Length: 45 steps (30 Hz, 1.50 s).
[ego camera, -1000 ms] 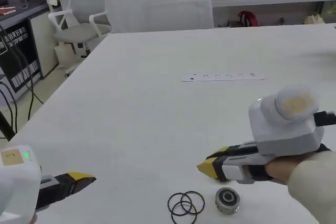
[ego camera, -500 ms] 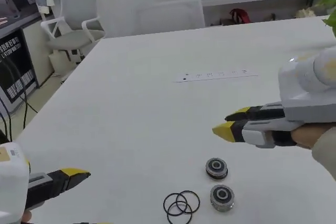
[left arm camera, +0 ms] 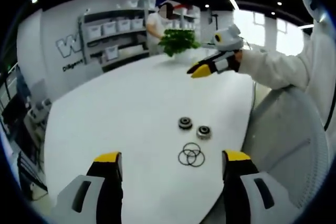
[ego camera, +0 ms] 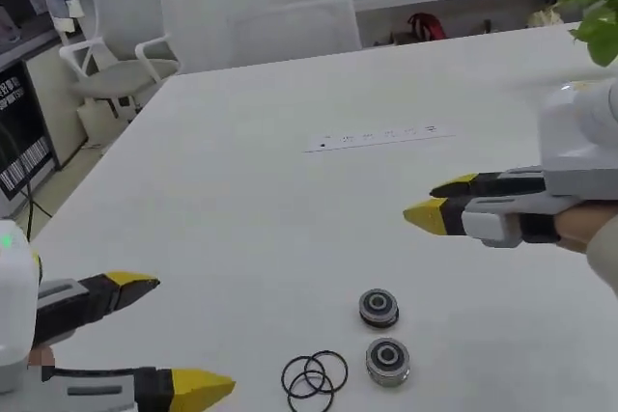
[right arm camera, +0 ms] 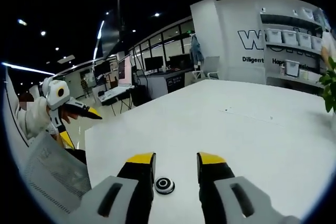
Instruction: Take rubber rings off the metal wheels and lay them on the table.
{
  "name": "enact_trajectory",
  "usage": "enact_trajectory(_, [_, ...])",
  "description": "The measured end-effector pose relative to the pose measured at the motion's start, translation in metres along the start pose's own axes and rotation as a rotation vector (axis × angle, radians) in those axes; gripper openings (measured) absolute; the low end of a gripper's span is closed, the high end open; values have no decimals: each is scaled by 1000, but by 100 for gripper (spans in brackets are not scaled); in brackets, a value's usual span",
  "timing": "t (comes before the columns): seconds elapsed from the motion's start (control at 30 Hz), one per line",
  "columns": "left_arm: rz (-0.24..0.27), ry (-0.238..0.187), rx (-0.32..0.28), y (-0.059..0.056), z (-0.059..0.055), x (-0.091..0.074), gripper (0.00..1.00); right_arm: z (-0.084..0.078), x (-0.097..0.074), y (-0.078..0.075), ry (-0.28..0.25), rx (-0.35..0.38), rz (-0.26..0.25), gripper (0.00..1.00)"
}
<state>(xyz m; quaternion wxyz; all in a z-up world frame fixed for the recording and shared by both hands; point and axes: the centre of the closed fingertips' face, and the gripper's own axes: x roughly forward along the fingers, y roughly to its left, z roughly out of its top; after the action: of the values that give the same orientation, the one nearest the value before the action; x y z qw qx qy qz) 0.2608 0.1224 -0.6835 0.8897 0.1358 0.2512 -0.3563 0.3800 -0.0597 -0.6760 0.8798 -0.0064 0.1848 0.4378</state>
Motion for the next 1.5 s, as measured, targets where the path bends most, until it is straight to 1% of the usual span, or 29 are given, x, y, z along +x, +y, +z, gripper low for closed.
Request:
enact_trajectory(0.13, [-5,-23,26,5,18,5,79,-16,5,-2,35,-4,17,29])
enact_trajectory(0.23, [-13,-43,41,9,33,10,78,-29,9,-4,68,-1,12,28])
enact_trajectory(0.3, [-21,-60,52,9,42,14,77,-34,11,-3,79,4,18,28])
enact_trajectory(0.33, [-23,-69,65,10,48,17,77,-35,11,-3,80,9,22,28])
enact_trajectory(0.43, [-36,-80,90,10,60,25,77,-41,13,-4,93,20,21,28])
enact_trajectory(0.5, [-48,-96,100,11,69,31,77,-44,14,-4,91,37,25,28])
enact_trajectory(0.53, [-54,-102,103,11,72,33,77,-44,14,-3,85,53,29,29])
enact_trajectory(0.6, [-67,-117,107,11,79,40,77,-44,19,2,53,116,49,29])
enact_trajectory(0.63, [-76,-121,109,10,81,44,76,-50,22,3,75,122,58,30])
enact_trajectory(0.67, [-83,-121,112,10,82,47,76,-58,23,-1,111,108,39,30])
enact_trajectory(0.7, [-95,-119,118,9,84,52,75,-64,25,-5,128,84,24,29])
enact_trajectory(0.77, [-109,-124,126,7,86,58,73,-69,27,-1,139,99,30,30])
enact_trajectory(0.8, [-123,-130,129,5,88,63,73,-72,28,0,150,102,36,30])
enact_trajectory(0.87, [-147,-137,130,3,91,73,72,-77,31,2,168,90,39,30])
enact_trajectory(0.9, [-151,-138,129,2,91,74,72,-81,33,5,180,85,47,30])
enact_trajectory(0.97, [-167,-140,127,1,91,85,72,-87,35,9,207,62,59,29])
enact_trajectory(1.03, [-178,-139,132,0,90,96,71,-90,37,11,218,53,66,29])
enact_trajectory(1.13, [-204,-125,134,-3,85,112,68,-97,41,14,242,46,80,29])
enact_trajectory(1.2, [-218,-130,133,-5,84,119,66,-100,42,14,251,44,81,29])
enact_trajectory(1.27, [-243,-138,120,-8,83,128,65,-105,44,14,260,51,85,29])
enact_trajectory(1.33, [-254,-139,119,-9,79,137,62,-114,47,14,274,73,81,28])
enact_trajectory(1.37, [-258,-134,130,-10,76,142,60,-118,49,14,289,72,78,28])
enact_trajectory(1.5, [-264,-113,145,-11,64,155,55,-120,50,15,291,74,84,27])
